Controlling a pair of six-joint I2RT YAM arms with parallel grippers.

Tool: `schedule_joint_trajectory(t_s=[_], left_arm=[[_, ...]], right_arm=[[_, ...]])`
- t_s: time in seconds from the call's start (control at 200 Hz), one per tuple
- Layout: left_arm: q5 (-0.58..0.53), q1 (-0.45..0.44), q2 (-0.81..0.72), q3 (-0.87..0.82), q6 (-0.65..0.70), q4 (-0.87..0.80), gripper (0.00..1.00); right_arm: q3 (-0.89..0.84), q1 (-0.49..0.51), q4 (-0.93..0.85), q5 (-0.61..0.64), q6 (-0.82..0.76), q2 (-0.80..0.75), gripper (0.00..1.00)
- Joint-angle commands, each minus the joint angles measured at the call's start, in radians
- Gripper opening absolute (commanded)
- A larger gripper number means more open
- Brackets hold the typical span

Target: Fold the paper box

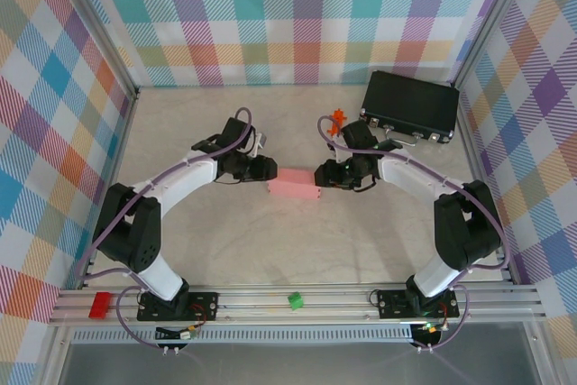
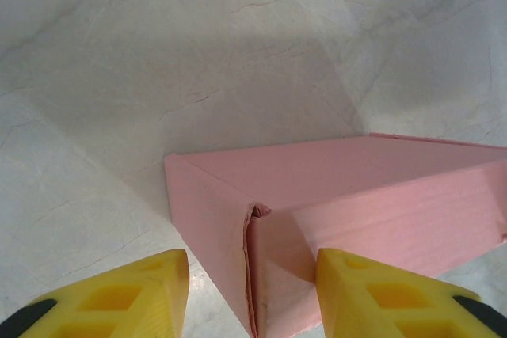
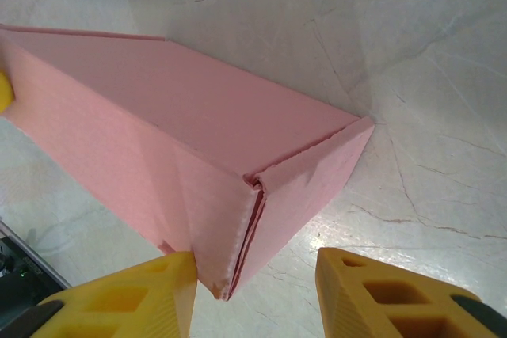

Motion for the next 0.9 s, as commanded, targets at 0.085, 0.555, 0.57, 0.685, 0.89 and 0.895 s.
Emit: schedule_joint_trajectory(t_s=[0.085, 0.555, 0.57, 0.685, 0.89, 0.895], left_arm=[[0.016, -0.006, -0.036, -0.097, 0.012, 0.006, 0.46], [0.058, -0.006, -0.127, -0.227, 0.041, 0.121, 0.46], [0.059, -0.005, -0.127, -0.229, 0.04, 0.123, 0.46], [0.06, -0.006, -0.135, -0.24, 0.041, 0.13, 0.46], [-0.017, -0.006, -0.171, -0.247, 0.04, 0.122, 0.47], [-0.021, -0.005, -0.173, -0.246, 0.04, 0.121, 0.47]], right_arm=[[-0.05, 0.035, 0.003, -0.012, -0.046, -0.011, 0.45], [-0.101, 0.07, 0.036, 0.026, -0.051, -0.018, 0.44], [-0.102, 0.07, 0.036, 0.03, -0.05, -0.017, 0.44], [-0.109, 0.072, 0.034, 0.05, -0.048, -0.022, 0.44], [-0.136, 0.071, 0.035, 0.189, -0.031, -0.07, 0.44], [-0.135, 0.071, 0.034, 0.194, -0.031, -0.072, 0.44]])
